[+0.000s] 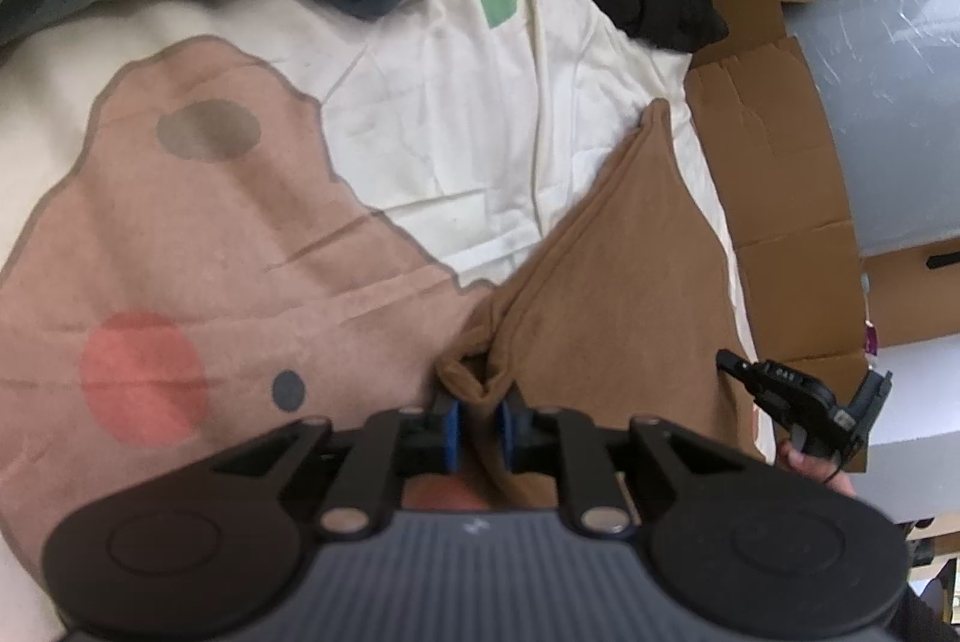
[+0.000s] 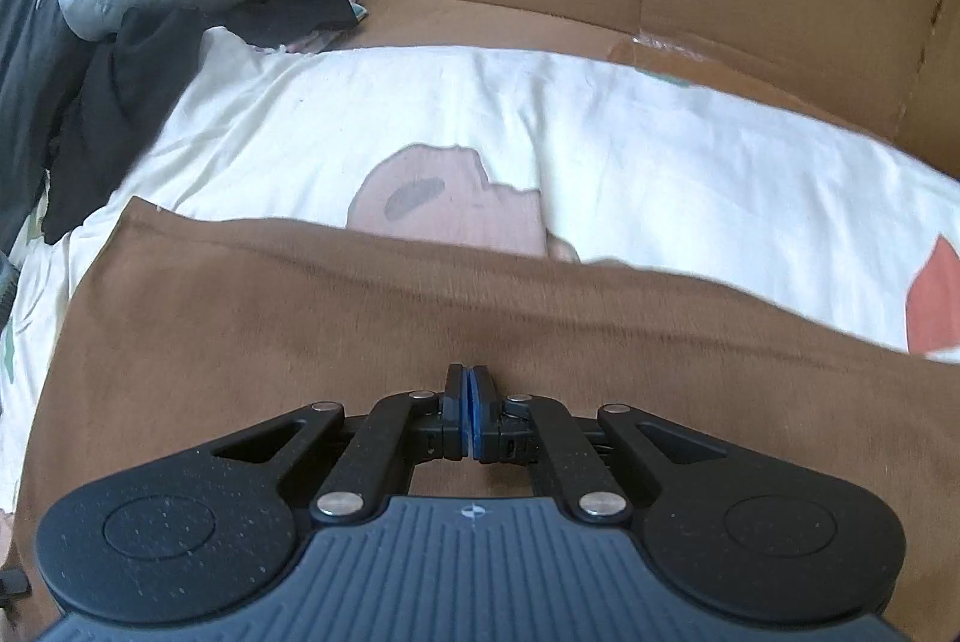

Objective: Fold clothes

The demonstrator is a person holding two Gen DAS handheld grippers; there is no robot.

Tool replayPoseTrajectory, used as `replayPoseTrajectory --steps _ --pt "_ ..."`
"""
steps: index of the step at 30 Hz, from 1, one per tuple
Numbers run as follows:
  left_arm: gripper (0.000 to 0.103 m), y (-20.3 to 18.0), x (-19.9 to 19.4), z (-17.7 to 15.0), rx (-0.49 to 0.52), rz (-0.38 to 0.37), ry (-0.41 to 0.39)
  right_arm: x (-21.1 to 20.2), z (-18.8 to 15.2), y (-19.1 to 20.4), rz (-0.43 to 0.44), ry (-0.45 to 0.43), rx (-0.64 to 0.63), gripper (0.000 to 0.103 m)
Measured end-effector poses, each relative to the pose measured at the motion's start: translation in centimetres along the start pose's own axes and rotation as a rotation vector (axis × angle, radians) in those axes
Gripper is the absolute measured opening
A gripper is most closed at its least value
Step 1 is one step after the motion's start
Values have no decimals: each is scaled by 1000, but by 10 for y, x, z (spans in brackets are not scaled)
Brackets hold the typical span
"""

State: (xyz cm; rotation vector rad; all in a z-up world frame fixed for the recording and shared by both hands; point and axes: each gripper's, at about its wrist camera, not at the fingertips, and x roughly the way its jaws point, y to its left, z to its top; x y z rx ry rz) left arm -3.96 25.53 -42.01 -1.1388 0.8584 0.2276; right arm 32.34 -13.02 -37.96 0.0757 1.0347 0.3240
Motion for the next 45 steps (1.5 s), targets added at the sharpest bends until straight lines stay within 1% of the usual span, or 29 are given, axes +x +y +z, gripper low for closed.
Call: replayPoseTrajectory --steps 1,3,10,12,15,17,19,23,27,31,36,41,45 --pt "14 -1 -1 1 1 -3 -3 2 2 0 -2 -2 0 6" --pt "18 -2 -2 2 3 -7 -12 4 7 0 -6 -7 4 6" --pt "22 3 -3 3 -10 -24 -12 12 23 -3 -20 -30 21 5" --pt "23 2 -2 4 -5 -30 -11 10 28 -3 -17 -36 23 7" --pt "22 3 -4 4 2 -41 -16 3 34 0 -2 -43 21 5" --pt "22 3 -5 5 3 -45 -18 -7 30 4 22 -44 -6 5" --pt "22 4 -8 7 2 -48 -23 -17 24 7 36 -39 -28 5" --pt "13 1 -13 12 14 -60 -19 -31 5 13 68 -13 -40 5" --pt "10 -6 -17 13 35 -67 -8 -40 -19 19 103 27 -36 5" --pt "8 -16 -19 14 52 -69 4 -47 -49 23 133 79 -16 5" --pt "7 -32 -22 17 83 -72 23 -65 -86 26 170 128 -11 5" --pt "7 -48 -26 22 96 -92 33 -84 -119 27 209 177 -9 4" --pt "6 -63 -26 24 98 -113 50 -92 -141 31 217 208 -34 4"
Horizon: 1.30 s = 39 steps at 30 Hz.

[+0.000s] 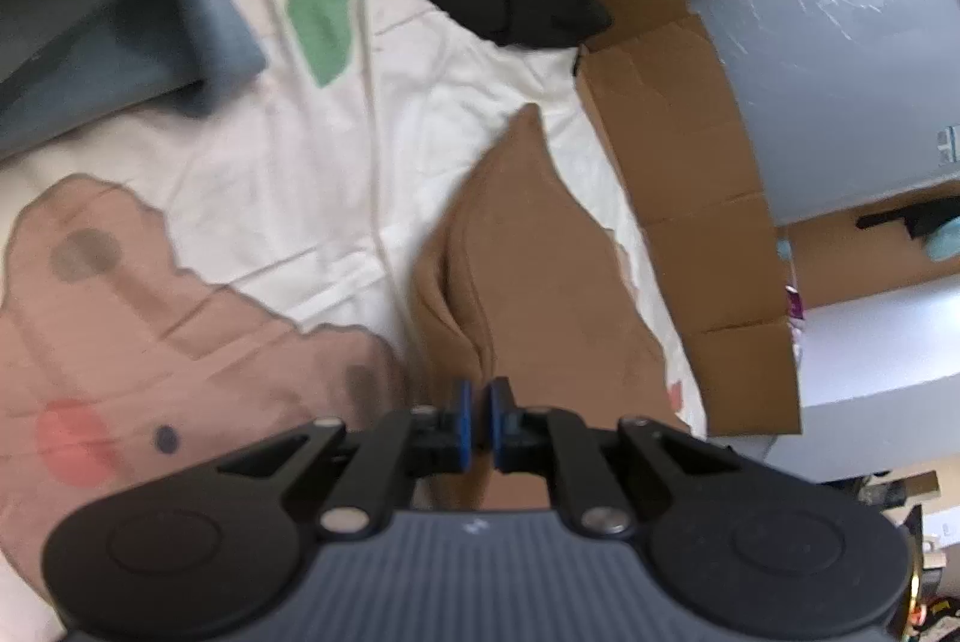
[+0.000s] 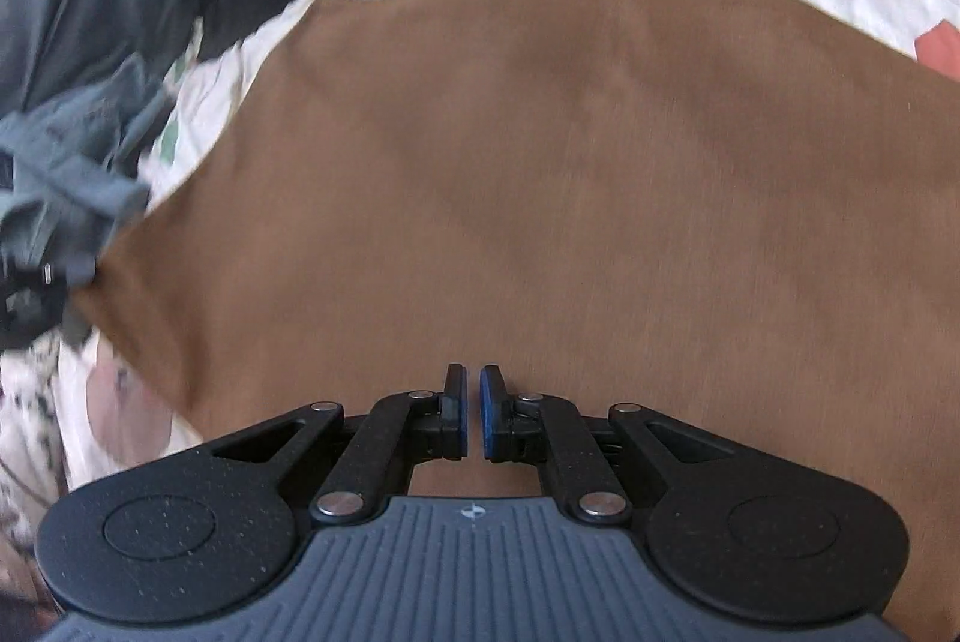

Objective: Fold clothes

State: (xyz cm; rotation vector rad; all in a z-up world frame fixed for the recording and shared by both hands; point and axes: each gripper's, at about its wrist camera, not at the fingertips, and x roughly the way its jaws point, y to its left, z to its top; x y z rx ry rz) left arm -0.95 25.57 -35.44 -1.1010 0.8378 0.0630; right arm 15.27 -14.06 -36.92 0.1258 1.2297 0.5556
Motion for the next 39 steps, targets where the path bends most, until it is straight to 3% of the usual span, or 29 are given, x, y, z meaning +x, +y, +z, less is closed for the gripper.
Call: replayPoseTrajectory --steps 8,12,21,31,35,39 --pt "6 -27 8 5 18 -35 32 1 -18 10 45 82 -10 3" --pt "6 -39 13 9 38 24 77 3 -22 16 81 108 -27 4" --pt "6 -65 16 22 74 25 91 9 -40 28 90 158 -105 6" --pt "6 -88 25 21 102 41 114 -7 -27 38 95 43 -160 6" --pt "6 -98 31 22 118 27 128 -18 -19 42 113 -30 -188 25" --pt "6 -104 37 23 126 13 138 -25 -9 48 132 -90 -202 26"
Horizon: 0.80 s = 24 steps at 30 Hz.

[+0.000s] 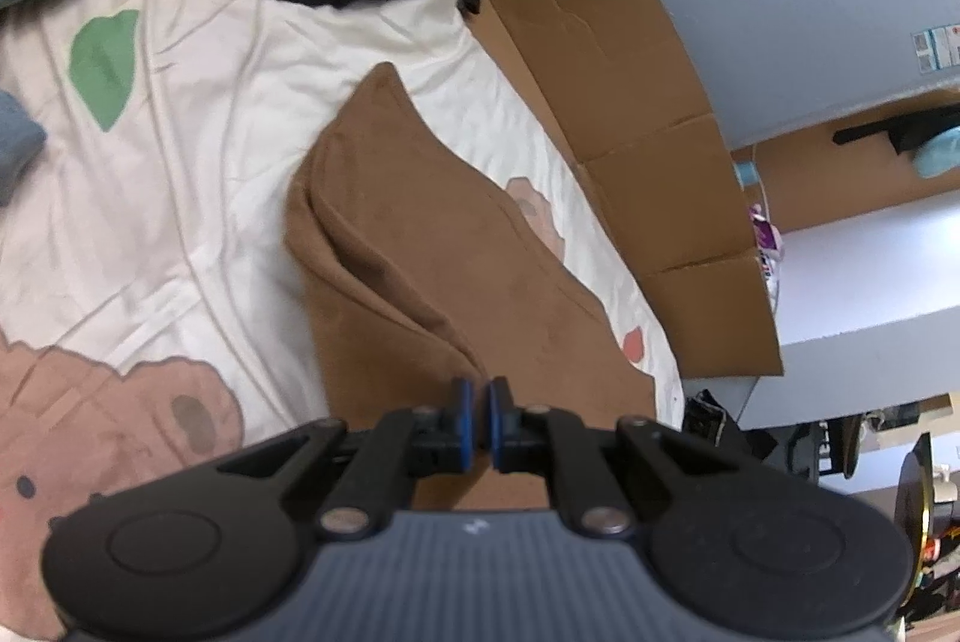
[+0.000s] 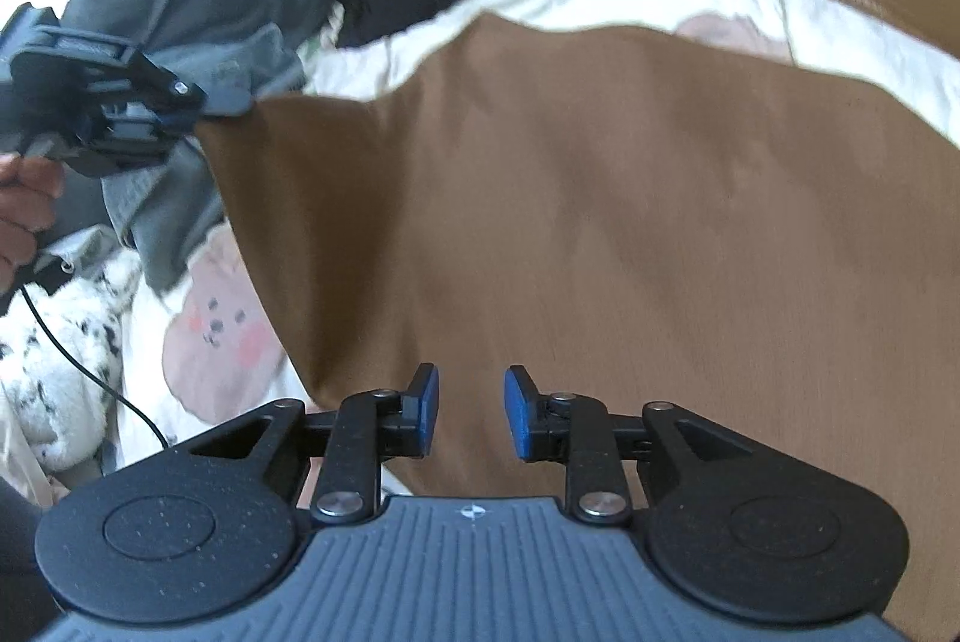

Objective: Fold clothes

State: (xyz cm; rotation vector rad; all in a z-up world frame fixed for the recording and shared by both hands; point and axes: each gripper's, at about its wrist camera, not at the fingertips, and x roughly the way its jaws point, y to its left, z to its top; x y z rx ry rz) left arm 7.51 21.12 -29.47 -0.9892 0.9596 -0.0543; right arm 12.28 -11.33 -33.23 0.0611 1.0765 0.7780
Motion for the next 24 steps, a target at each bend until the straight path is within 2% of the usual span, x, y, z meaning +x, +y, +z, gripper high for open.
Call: replayPoseTrajectory --steps 5,8,24 --pt "6 -4 7 4 0 -11 4 -4 13 8 6 -64 -24 29" --pt "6 -10 10 6 9 -21 14 -6 21 12 12 -100 -44 38" --pt "6 -37 49 10 38 -68 65 -16 37 22 63 -228 -74 39"
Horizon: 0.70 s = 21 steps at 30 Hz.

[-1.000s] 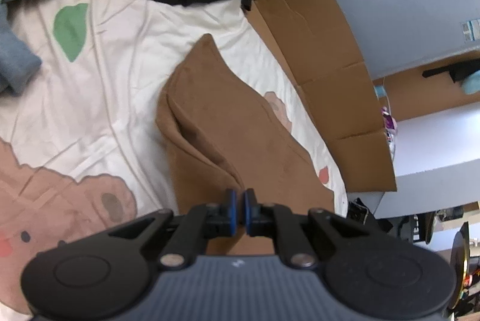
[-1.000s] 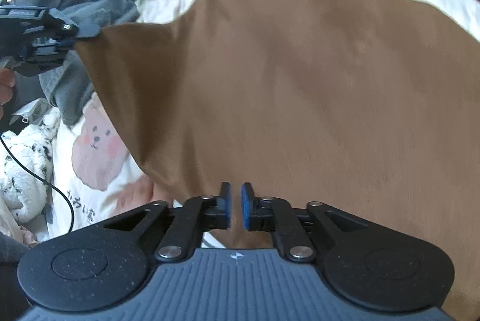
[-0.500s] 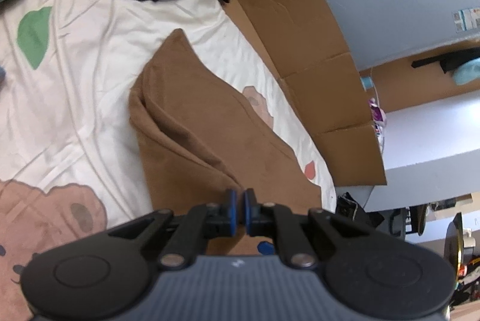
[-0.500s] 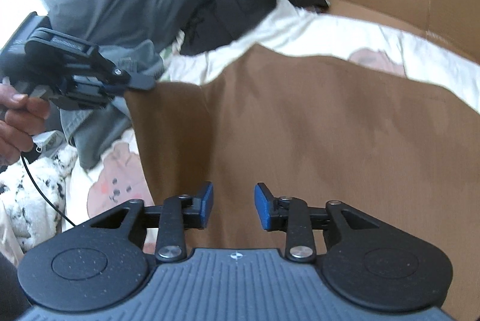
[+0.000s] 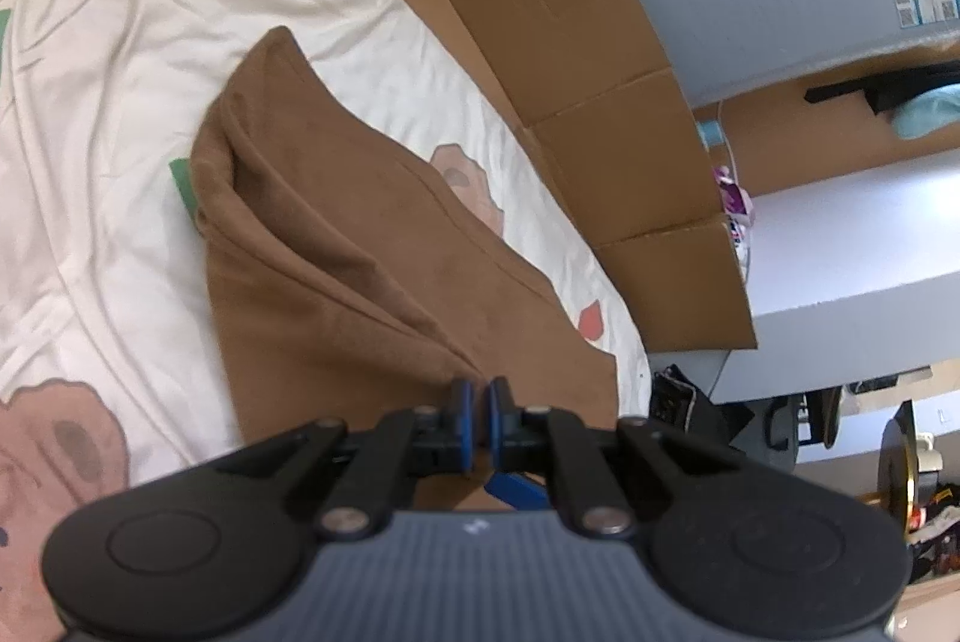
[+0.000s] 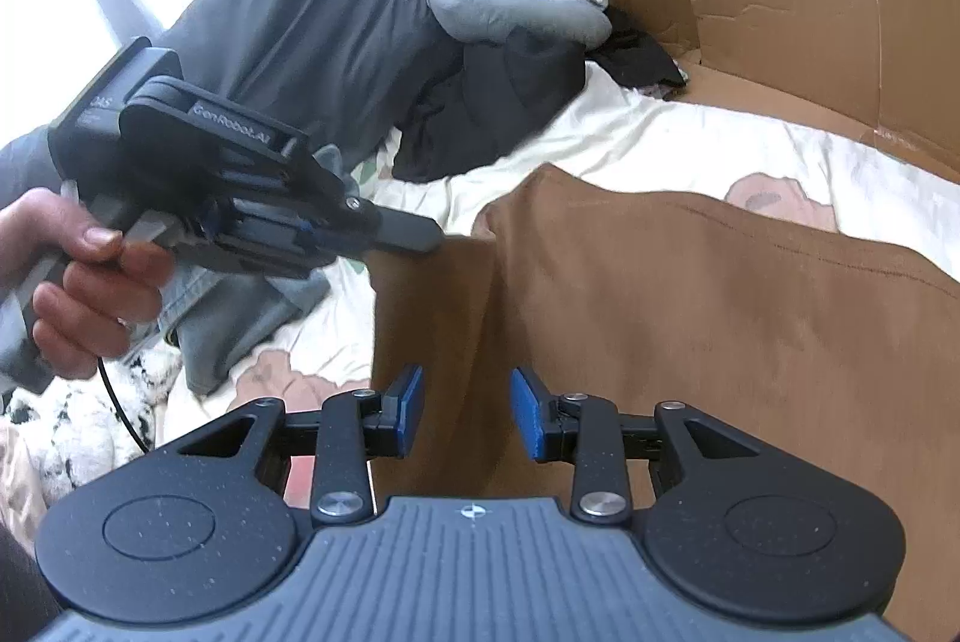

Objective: Fold clothes
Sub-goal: 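Open the right tool to release the shirt edge while the left tool holds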

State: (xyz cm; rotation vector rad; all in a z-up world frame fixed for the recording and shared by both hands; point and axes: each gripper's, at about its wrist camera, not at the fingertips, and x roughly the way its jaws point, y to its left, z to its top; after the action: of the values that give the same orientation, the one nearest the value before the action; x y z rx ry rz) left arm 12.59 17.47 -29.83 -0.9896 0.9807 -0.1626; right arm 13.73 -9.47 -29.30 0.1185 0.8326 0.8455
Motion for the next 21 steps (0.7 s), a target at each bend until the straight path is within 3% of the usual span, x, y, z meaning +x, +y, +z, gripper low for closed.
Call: replayPoseTrajectory --steps 8,15,21 --pt "6 0 4 -2 -26 -23 -8 14 9 15 20 5 -49 40" --pt "6 -2 8 -5 -51 -41 -19 37 18 25 -69 27 -64 44" --pt "6 -12 8 -3 -7 -23 -37 51 26 27 -106 19 -77 44"
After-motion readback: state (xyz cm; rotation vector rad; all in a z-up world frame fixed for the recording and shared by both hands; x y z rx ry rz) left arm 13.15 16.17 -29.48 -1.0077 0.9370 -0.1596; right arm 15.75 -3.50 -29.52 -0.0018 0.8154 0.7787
